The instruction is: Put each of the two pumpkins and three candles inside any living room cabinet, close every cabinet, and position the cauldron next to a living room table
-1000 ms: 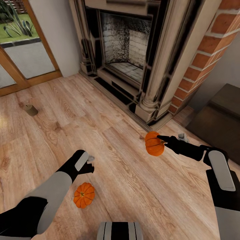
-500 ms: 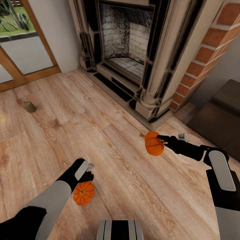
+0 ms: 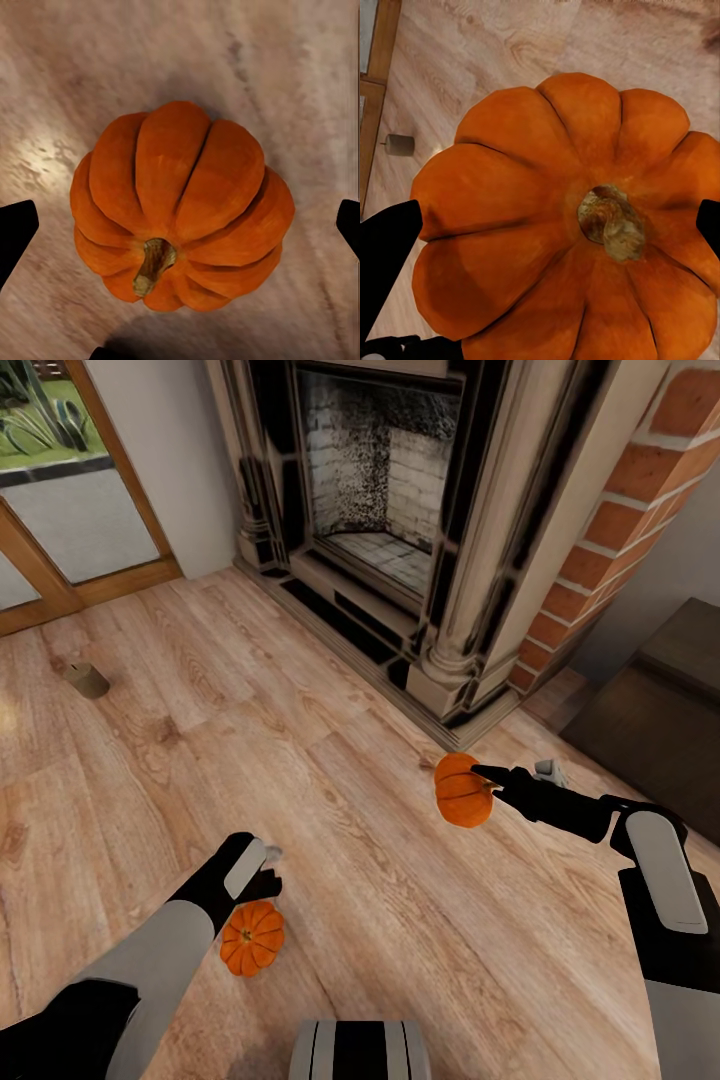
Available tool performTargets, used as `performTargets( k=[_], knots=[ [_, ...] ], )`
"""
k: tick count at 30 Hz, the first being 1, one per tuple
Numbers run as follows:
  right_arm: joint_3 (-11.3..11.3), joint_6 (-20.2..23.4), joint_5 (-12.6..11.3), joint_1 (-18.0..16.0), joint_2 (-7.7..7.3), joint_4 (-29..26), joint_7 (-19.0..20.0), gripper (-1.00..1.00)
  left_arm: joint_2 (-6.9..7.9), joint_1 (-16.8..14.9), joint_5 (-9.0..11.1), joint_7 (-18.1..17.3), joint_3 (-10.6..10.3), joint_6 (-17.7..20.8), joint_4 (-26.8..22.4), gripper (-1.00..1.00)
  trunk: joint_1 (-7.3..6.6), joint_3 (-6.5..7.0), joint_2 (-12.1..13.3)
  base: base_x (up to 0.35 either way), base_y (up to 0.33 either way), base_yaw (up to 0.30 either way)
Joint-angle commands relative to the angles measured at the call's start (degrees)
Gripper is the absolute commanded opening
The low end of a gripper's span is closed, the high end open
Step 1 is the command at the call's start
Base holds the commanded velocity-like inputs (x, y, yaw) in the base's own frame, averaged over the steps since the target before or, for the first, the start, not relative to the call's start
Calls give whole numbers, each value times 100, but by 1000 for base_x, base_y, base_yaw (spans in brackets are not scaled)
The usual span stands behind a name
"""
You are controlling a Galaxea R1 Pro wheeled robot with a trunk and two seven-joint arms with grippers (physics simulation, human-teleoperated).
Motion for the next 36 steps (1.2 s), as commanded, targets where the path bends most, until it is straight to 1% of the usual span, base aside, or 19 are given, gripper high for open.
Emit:
performTargets(
  k=[1, 11, 13, 15, 19, 21, 31, 36],
  knots=[
    [-4, 17, -71, -3, 0, -4, -56, -100, 4, -2, 60, 52, -32, 11, -12, 100, -1, -4, -2, 0, 0, 0],
    [-4, 14, -65, -3, 0, -4, -56, -100, 4, -2, 65, 47, -30, 12, -16, 100, -1, -4, -2, -102, 0, 0],
    [-20, 13, -28, -3, 40, -25, -55, -100, -50, -2, 74, 48, -17, 11, -82, 100, -1, -4, -2, 0, 0, 0],
    [-20, 14, -28, -3, 45, -24, -56, -100, -55, -2, 76, 97, -16, 75, -146, 100, -1, -4, -2, 0, 0, 0],
    [-21, 14, -35, -3, -28, -22, -50, -100, -51, -2, 85, 142, 79, 204, -275, 100, -1, -4, -2, 0, 0, 0],
    [-21, 14, -40, -3, -40, -24, -48, -100, -40, -2, 86, 147, 102, 268, -340, 100, -1, -4, -2, 0, 0, 0],
    [-16, 7, -73, -3, -40, -53, -38, -100, -31, -2, 79, 150, 109, 283, -661, 100, -1, -4, -2, 0, 0, 0],
    [-21, -1, -75, 28, -68, -65, 108, -100, -31, -2, 78, 150, 104, 282, -822, 100, -1, -4, -2, 0, 0, 0]
  ],
)
